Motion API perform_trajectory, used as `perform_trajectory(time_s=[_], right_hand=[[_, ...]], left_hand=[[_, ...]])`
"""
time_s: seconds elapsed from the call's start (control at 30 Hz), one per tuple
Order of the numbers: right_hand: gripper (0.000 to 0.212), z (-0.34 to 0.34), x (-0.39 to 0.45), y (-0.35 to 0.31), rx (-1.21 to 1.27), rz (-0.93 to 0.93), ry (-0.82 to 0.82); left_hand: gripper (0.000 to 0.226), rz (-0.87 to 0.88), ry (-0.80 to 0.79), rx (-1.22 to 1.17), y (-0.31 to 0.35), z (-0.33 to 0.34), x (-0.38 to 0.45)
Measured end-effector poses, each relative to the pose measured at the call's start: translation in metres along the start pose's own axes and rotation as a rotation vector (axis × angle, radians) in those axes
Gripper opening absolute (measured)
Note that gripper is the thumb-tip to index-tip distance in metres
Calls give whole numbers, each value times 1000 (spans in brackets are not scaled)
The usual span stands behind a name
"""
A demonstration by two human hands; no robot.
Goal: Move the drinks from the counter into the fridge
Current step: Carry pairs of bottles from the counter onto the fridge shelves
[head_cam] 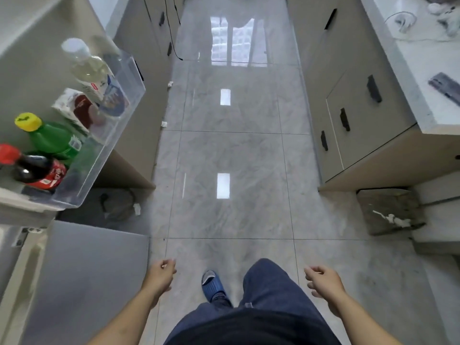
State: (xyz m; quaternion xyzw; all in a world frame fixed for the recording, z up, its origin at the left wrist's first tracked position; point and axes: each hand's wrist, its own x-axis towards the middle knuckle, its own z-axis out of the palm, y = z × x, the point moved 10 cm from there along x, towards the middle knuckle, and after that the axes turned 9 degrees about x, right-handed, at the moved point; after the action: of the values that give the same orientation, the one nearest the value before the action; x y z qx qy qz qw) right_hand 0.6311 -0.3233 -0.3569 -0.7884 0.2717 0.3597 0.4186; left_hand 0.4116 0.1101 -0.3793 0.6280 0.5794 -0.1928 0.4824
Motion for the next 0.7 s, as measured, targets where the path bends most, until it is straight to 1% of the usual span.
perform_trajectory(time_s=[0.17, 0.27, 0.37, 0.5, 0.6, 0.7], right_hand=[[15, -17, 19, 0, -2, 84, 50], [17, -29, 46, -11, 0, 133, 64], [17, -36, 80, -39, -3, 169, 51], [15, -44, 131, -111, -19, 162, 6], [14, -43, 166, -191, -72, 66, -42], [16, -35, 204, -273, -118, -37, -103]], left_hand=[[20, 71, 3, -3, 84, -2, 35], [22, 48, -9, 12, 118, 5, 56], [21, 10, 1, 39, 146, 9, 70], [16, -10, 78, 80, 192, -4, 78], [18, 4, 131, 54, 228, -9, 79], [20, -13, 144, 14, 254, -1, 84]])
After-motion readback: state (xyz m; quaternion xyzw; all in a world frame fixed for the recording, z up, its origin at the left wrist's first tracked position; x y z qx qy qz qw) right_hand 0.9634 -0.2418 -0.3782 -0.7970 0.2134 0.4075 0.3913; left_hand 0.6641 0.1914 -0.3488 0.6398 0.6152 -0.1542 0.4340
